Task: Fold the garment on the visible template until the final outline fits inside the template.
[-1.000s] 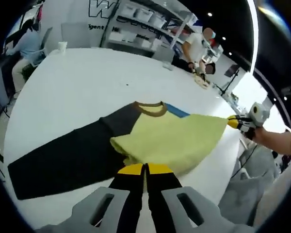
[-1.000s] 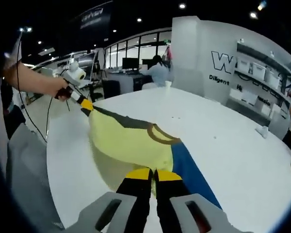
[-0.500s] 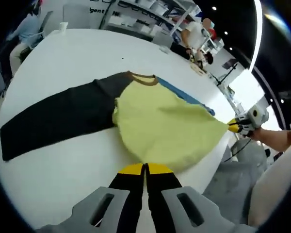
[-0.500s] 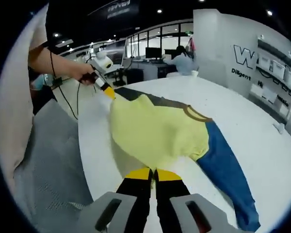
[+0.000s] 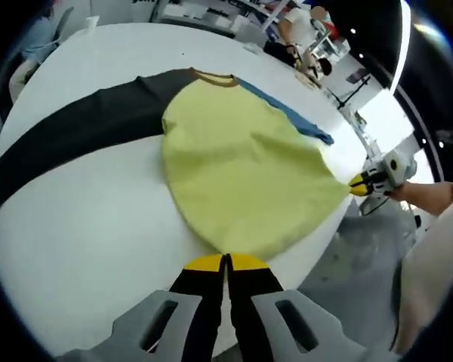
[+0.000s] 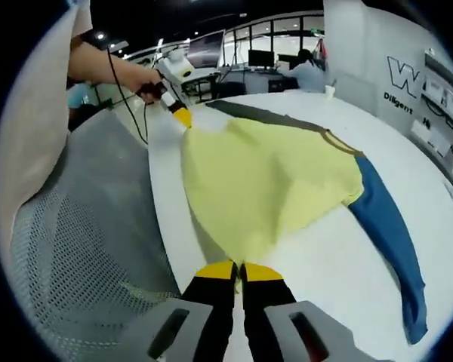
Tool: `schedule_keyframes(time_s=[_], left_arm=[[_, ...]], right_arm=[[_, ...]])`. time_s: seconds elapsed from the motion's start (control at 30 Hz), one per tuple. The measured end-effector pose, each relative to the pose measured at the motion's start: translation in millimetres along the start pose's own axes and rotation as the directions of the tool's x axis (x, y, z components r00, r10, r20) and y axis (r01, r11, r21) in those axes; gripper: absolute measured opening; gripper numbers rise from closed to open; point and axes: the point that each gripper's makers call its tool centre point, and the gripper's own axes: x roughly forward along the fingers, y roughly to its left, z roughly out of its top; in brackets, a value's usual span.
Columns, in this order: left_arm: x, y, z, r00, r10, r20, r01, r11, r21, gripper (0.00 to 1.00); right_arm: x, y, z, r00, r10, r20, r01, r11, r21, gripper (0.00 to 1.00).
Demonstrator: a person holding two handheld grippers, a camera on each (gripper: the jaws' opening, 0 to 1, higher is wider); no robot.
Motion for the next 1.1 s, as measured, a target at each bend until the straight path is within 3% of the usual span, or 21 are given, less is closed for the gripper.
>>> schedule_keyframes(time_s=[0.43,0.67,0.83,0.97,1.1], left_arm=[[2.5,-10.5,-35.2,0.997,0.000,-0.078,0.000,1.000,0.006,0.00],[6.9,-3.7,-48.1,0.995,0.034,-0.095,-0.031,0.999,0.030,0.01],[5.3,2.8,-47.3,0.994,0.056,-0.092,-0.052,0.998,0.041,0.00],[-0.2,6.8,-39.5,0.996,0.061,-0.069,-0.058,0.997,0.041,0.01],[-8.5,14.3,-20.6,0.997,0.074,-0.015,-0.073,0.997,0.038,0.03]], right_arm=[[5.6,7.9,-29.7,0.997,-0.004,-0.073,0.001,0.999,-0.036,0.00],[8.0,14.1,-40.0,0.993,0.017,-0.117,-0.025,0.997,-0.071,0.00],[6.7,15.8,-50.4,0.986,0.034,-0.164,-0.045,0.997,-0.066,0.00],[-1.4,10.7,-50.4,0.987,0.036,-0.156,-0.040,0.999,-0.022,0.03],[-11.1,-3.8,-46.2,0.989,0.006,-0.149,-0.006,1.000,0.000,0.07]])
